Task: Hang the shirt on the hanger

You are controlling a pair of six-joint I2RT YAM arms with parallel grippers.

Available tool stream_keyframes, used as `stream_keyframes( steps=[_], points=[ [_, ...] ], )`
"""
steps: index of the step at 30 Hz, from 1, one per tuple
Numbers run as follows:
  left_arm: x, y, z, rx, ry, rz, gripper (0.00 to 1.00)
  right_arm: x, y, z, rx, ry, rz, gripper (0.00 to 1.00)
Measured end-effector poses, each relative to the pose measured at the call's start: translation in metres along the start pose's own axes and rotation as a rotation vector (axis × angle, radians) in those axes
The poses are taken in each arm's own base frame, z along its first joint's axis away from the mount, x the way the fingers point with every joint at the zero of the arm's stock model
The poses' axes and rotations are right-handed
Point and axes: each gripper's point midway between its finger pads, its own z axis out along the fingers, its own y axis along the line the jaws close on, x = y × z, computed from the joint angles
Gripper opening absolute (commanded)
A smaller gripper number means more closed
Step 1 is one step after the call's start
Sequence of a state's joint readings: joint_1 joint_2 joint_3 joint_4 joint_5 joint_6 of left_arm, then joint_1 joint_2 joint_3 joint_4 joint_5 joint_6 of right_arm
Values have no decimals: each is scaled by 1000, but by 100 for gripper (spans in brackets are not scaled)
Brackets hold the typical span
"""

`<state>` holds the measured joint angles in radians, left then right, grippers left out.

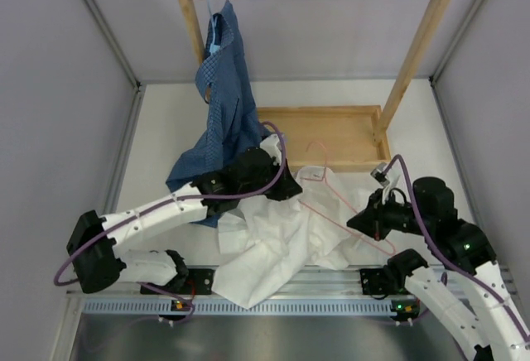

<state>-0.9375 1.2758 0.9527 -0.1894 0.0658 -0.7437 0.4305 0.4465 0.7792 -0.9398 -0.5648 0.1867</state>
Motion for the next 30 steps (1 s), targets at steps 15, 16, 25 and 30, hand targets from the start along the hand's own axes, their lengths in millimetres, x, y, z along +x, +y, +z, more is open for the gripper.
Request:
stream_keyframes(
  steps=[15, 16, 25, 30],
  points=[
    [10, -84, -83, 75, 15, 404, 0, -30, 43, 5, -288, -231, -90, 0],
    [10, -88, -85, 71, 21, 423, 0, -30, 43, 7, -295, -224, -79, 0],
    [-13, -164, -109, 73, -48, 582, 0, -59, 22, 1, -114, -330, -36, 0],
    [-59, -168, -123, -41, -216, 561, 0, -91, 20, -58, 59, -602, -85, 0]
  ],
)
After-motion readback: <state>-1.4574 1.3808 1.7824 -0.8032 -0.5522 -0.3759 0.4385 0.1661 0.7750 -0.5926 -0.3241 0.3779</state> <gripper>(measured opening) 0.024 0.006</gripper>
